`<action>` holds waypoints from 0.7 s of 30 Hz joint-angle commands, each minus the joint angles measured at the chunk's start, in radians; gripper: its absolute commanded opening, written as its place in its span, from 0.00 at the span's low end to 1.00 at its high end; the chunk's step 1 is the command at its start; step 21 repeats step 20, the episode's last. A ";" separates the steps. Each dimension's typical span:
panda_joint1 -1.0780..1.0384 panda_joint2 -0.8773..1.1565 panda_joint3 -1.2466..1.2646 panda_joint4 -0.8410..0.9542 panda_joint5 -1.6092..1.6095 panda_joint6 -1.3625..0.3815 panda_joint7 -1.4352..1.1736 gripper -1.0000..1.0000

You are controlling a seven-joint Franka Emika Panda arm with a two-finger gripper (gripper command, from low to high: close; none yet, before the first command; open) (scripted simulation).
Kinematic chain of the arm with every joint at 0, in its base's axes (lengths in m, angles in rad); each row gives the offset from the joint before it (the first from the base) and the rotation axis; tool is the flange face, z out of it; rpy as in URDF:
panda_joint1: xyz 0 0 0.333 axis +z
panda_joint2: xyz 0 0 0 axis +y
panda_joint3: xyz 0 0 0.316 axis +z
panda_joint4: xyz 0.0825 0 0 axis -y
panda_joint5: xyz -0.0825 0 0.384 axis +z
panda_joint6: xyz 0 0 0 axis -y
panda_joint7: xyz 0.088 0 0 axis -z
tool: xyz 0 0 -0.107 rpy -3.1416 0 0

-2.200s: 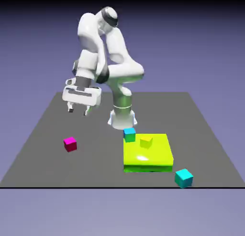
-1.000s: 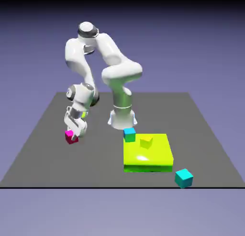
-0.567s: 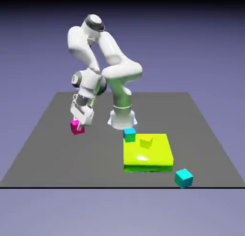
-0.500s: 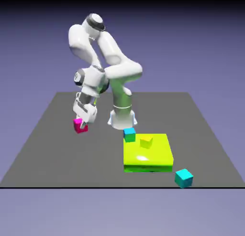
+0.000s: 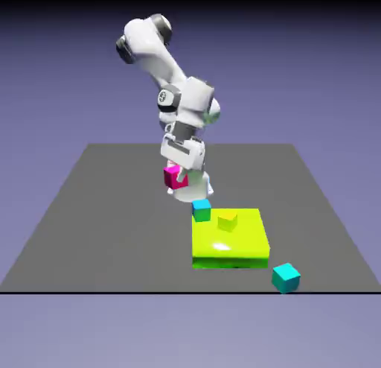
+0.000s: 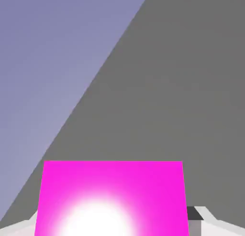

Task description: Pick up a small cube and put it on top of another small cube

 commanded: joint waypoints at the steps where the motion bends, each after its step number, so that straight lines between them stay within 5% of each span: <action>1: 0.006 0.002 0.036 -0.003 0.035 -0.007 0.012 0.00; 9: 0.038 0.053 0.243 -0.132 0.161 -0.019 0.086 0.00; 17: -0.023 0.338 0.116 -0.143 -0.093 0.266 0.232 0.00; 18: -0.023 0.338 0.116 -0.143 -0.093 0.266 0.232 1.00; 21: -0.015 0.302 0.132 -0.141 -0.061 0.230 0.214 1.00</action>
